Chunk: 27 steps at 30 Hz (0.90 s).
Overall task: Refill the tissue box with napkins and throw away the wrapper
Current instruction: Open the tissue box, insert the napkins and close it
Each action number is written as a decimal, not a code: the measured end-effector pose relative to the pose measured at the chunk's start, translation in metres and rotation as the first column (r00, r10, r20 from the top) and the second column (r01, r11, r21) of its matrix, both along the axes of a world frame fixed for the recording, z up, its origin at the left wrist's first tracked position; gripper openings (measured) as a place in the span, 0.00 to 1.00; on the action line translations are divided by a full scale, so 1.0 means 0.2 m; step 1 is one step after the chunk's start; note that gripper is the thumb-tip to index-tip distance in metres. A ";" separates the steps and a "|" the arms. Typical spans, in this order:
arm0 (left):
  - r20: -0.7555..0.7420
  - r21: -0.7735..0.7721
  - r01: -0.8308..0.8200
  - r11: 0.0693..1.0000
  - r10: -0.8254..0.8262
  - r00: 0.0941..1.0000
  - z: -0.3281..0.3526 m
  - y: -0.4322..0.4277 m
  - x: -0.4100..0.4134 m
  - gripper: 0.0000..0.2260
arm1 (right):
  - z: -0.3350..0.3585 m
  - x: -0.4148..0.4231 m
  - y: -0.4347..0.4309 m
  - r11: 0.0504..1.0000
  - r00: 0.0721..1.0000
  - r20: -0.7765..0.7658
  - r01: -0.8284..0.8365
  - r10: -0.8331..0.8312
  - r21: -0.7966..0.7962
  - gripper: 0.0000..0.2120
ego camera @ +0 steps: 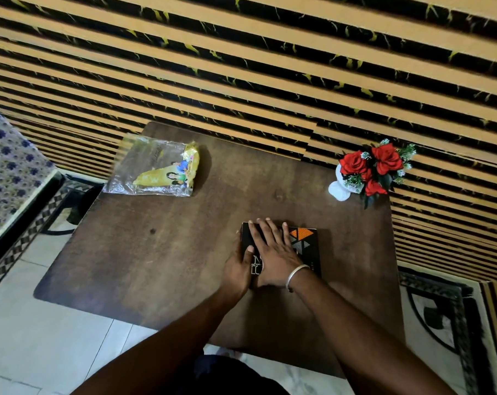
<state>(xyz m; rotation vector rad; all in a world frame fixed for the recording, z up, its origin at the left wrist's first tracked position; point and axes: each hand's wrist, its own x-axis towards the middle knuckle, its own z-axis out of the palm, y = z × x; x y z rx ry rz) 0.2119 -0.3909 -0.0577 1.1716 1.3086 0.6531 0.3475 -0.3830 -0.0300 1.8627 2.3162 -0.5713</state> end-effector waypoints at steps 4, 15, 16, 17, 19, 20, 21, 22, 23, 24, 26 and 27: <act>0.044 -0.066 -0.172 0.983 0.175 0.984 -0.03 0.02 -0.06 0.36 | 0.05 0.08 -0.03 0.992 0.985 -0.158 0.082 -0.067 0.090 0.58; 0.037 -0.093 -0.101 0.990 0.105 0.994 -0.05 0.04 -0.03 0.33 | -0.12 0.32 -0.25 0.377 -0.066 -0.719 0.816 -0.692 -0.438 0.33; 0.067 -0.125 -0.098 0.987 0.107 0.992 -0.05 0.03 -0.01 0.31 | -0.13 0.31 -0.26 0.377 -0.111 -0.719 0.791 -0.686 -0.482 0.30; 0.092 -0.147 -0.096 0.985 0.110 0.990 -0.05 0.02 0.00 0.29 | -0.13 0.30 -0.26 0.390 -0.133 -0.714 0.762 -0.687 -0.517 0.26; 0.123 -0.159 -0.107 0.981 0.127 0.984 -0.05 0.01 0.02 0.27 | -0.16 0.30 -0.26 0.415 -0.130 -0.700 0.724 -0.702 -0.551 0.20; 0.132 -0.156 -0.114 0.981 0.135 0.982 -0.05 0.01 0.03 0.25 | -0.17 0.30 -0.26 0.419 -0.128 -0.694 0.715 -0.709 -0.560 0.19; 0.136 -0.144 -0.113 0.983 0.133 0.982 -0.05 0.01 0.03 0.24 | -0.18 0.30 -0.26 0.415 -0.127 -0.691 0.717 -0.712 -0.560 0.19; 0.131 -0.133 -0.111 0.985 0.129 0.983 -0.05 0.01 0.03 0.23 | -0.19 0.30 -0.25 0.409 -0.132 -0.692 0.722 -0.710 -0.558 0.22; 0.114 -0.116 -0.109 0.987 0.122 0.986 -0.05 0.02 0.03 0.23 | -0.17 0.30 -0.24 0.394 -0.160 -0.687 0.719 -0.709 -0.573 0.26; 0.087 -0.096 -0.109 0.989 0.117 0.989 -0.06 0.04 0.03 0.22 | -0.14 0.30 -0.22 0.376 -0.185 -0.684 0.721 -0.705 -0.583 0.28; 0.055 -0.058 -0.104 0.993 0.107 0.993 -0.05 0.11 0.04 0.22 | -0.08 0.29 -0.15 0.345 -0.220 -0.678 0.728 -0.701 -0.592 0.27; 0.057 -0.048 -0.102 0.994 0.105 0.993 -0.05 0.16 0.05 0.23 | -0.07 0.30 -0.10 0.344 -0.216 -0.682 0.735 -0.699 -0.585 0.27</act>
